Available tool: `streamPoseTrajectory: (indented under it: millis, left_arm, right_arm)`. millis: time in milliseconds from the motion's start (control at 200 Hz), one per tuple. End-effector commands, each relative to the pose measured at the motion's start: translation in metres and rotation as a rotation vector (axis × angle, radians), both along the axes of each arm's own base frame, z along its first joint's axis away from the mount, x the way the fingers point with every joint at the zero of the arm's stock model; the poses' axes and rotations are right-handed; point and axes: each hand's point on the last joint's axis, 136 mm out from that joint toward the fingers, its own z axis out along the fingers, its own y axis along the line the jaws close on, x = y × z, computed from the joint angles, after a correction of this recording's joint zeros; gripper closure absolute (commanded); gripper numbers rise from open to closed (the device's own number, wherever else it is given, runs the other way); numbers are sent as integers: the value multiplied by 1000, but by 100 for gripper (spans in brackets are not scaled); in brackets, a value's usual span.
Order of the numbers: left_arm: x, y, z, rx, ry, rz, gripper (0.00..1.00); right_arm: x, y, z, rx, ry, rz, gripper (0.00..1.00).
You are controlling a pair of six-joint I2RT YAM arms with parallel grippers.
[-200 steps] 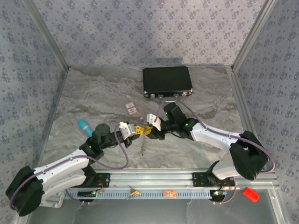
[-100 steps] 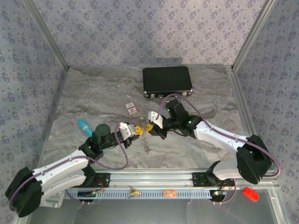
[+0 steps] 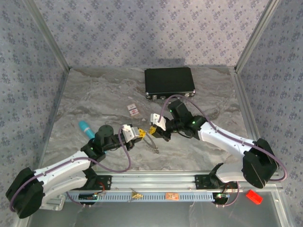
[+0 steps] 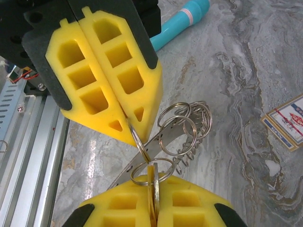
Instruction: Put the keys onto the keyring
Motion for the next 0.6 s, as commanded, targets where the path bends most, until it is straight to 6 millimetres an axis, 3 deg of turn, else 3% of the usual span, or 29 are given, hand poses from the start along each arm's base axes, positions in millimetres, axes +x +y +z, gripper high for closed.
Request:
streamPoseTrajectory:
  millis: [0,190,595]
  left_arm:
    - [1,-2,15,-38,-33,-1,100]
    - [-1,-1,21,-57,-45,-7,100]
    - [0,-2,19,-50,-40,-7,100]
  right_arm:
    - [5,-3,4,-30,-40,-13,98]
    - [6,-1,-19,-104,-18,-6,99]
    - [5,14,1,-72,-75,36,99]
